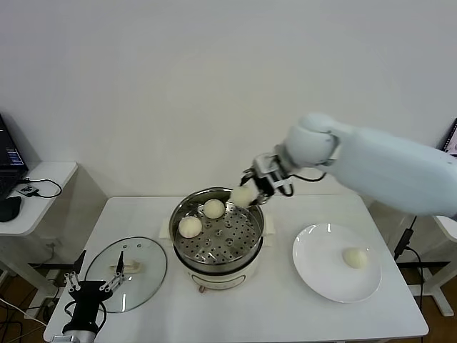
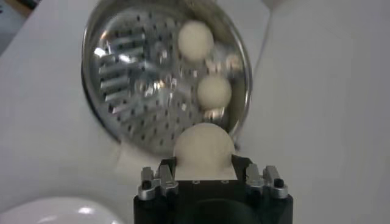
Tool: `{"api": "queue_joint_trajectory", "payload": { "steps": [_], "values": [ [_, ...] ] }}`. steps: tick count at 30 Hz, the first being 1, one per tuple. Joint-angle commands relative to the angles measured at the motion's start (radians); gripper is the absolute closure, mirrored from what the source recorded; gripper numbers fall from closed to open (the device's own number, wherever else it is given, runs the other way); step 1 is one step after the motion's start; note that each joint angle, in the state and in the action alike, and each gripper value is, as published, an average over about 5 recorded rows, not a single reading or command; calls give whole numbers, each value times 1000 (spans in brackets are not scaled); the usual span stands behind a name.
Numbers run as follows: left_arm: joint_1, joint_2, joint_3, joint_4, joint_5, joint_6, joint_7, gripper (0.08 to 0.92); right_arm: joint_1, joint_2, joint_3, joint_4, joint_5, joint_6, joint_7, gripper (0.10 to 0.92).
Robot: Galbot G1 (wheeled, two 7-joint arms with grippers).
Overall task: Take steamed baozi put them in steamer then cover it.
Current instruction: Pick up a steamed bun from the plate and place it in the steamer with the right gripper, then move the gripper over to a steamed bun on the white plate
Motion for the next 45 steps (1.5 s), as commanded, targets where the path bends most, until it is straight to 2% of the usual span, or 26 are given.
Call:
{"api": "queue_joint_trajectory", "payload": {
  "steps": [1, 20, 30, 34, 39, 45],
  "values": [
    [3, -2, -18, -2, -2, -1, 0, 177, 21, 165, -115, -15, -24, 107, 37, 431],
    [3, -24, -19, -1, -4, -8, -3, 177, -16, 236, -190, -36, -201, 342, -32, 423],
    [4, -29, -19, 1, -5, -13, -5, 177, -38, 232, -204, -20, -222, 366, -37, 406],
    [6, -31, -17, -1, -4, -14, -5, 177, -44, 231, -200, -27, -241, 372, -28, 351],
    [8, -32, -15, -3, -4, -14, -6, 177, -15, 206, -168, -25, -238, 374, -19, 231],
    [6, -26, -13, -3, -3, -14, -5, 177, 45, 97, -98, 8, -204, 349, -31, 203]
  ]
}}
